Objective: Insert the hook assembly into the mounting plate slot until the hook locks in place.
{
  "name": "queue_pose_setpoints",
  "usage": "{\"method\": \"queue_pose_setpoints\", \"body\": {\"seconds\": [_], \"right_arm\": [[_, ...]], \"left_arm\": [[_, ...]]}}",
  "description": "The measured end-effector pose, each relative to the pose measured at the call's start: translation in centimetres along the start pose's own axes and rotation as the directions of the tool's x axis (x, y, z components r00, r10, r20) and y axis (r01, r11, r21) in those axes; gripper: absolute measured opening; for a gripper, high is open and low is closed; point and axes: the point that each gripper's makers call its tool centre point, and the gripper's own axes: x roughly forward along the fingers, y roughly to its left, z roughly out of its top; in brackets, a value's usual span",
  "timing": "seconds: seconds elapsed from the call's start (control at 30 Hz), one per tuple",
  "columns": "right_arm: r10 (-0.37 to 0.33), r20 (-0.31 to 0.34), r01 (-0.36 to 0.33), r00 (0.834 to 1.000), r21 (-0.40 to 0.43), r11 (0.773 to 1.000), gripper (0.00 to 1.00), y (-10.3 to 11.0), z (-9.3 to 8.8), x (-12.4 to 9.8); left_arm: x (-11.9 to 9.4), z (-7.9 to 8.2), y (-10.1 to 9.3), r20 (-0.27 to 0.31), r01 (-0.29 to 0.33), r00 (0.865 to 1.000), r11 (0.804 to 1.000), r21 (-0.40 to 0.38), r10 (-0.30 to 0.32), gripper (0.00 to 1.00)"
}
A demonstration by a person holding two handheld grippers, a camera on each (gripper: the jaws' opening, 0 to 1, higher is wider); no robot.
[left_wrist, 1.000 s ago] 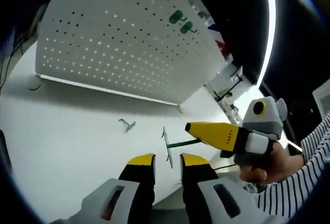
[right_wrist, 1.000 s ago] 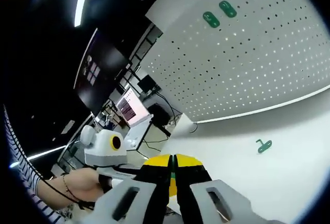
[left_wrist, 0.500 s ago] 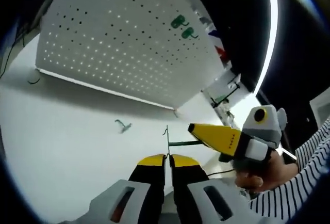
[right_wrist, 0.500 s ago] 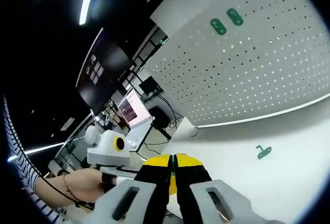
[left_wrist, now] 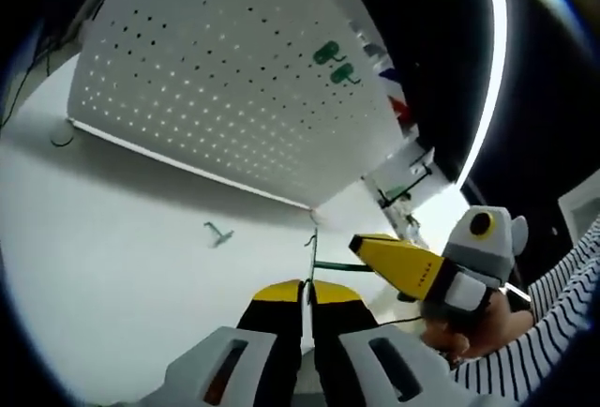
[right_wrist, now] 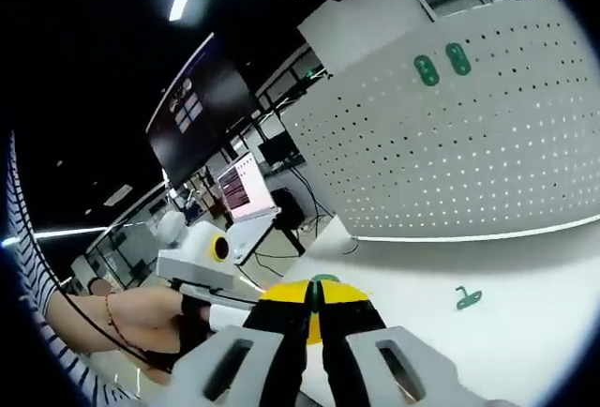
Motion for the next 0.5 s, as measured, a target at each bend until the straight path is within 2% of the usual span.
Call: {"method": "queue_pose_setpoints", "body": {"seconds": [0.2,0.27,0.4,0.5], "right_arm": [[-0.002,0.008,0.002,1.000,-0.003,1.000,0.01,-0.2,0.8,0.0],[-0.005,0.013,0.005,1.000,0.005,1.000,0.06,-0.2,1.1,-0.1],[0.018,0.041,-0.020,0.999,0.034,0.999,0.07,0.4,2.5,-0.4],[0.016,0.068,-0.017,0.998,0.016,1.000,0.07,0.5,3.8,-0.9]], "left_arm": [[0.0,0.4,-0.7,0.002,-0.001,1.000,0.999,0.039,0.000,0.01],[0.0,0.6,-0.8,0.001,-0.005,1.000,0.998,0.055,0.005,0.01],[-0.1,1.1,-1.0,0.008,-0.019,1.000,0.995,0.098,0.018,0.01],[-0.2,1.6,-0.9,0.022,-0.045,0.999,0.988,0.148,0.042,0.01]]}}
